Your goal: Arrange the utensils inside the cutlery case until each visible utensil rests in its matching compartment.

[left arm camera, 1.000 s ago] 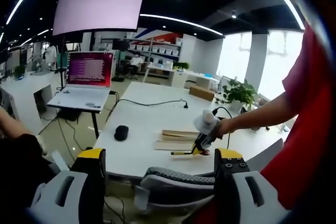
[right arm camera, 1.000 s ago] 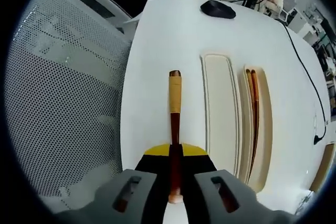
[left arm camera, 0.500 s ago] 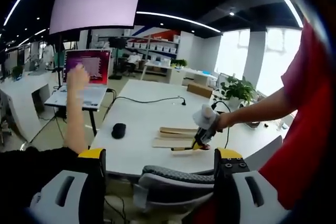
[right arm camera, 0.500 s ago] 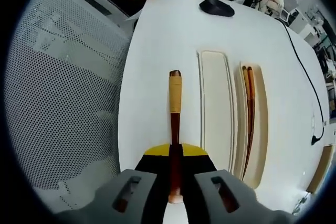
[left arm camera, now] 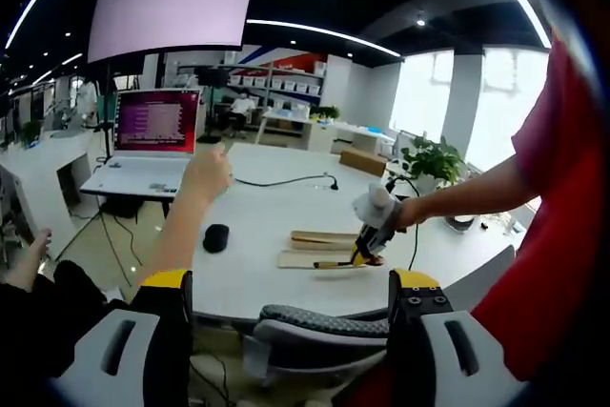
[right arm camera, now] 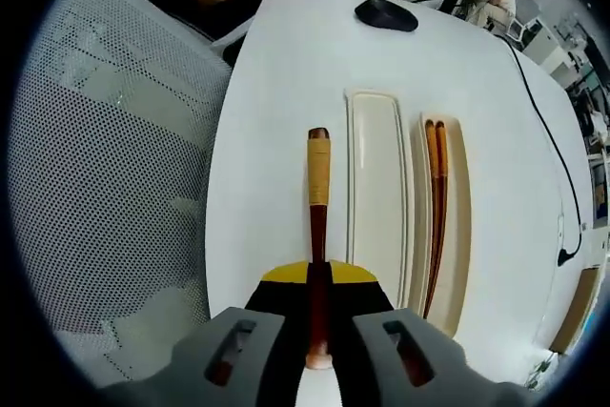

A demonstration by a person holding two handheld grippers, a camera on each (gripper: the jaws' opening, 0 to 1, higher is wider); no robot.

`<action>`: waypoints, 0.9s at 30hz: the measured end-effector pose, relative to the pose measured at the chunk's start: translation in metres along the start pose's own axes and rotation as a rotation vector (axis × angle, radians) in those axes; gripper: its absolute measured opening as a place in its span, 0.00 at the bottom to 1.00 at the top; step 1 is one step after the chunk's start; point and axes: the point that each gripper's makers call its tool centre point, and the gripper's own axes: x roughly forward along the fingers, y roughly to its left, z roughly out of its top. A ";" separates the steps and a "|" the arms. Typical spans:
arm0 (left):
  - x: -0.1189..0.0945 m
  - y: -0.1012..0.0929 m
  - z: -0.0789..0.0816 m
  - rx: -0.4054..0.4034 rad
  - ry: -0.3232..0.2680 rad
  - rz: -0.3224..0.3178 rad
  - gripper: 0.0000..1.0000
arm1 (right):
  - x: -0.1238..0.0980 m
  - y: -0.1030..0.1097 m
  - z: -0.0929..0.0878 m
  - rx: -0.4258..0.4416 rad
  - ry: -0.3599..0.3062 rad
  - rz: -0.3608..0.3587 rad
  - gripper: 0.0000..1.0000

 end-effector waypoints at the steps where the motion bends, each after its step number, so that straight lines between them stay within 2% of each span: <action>1: 0.000 0.000 0.000 0.000 0.002 0.000 0.86 | -0.001 -0.001 0.000 0.000 0.000 -0.001 0.01; 16: -0.001 -0.001 -0.004 0.013 0.018 0.005 0.86 | -0.019 -0.021 0.000 -0.069 0.019 -0.015 0.01; 27: 0.001 -0.002 -0.003 0.030 0.031 0.006 0.85 | -0.030 -0.033 -0.001 -0.089 0.030 -0.004 0.01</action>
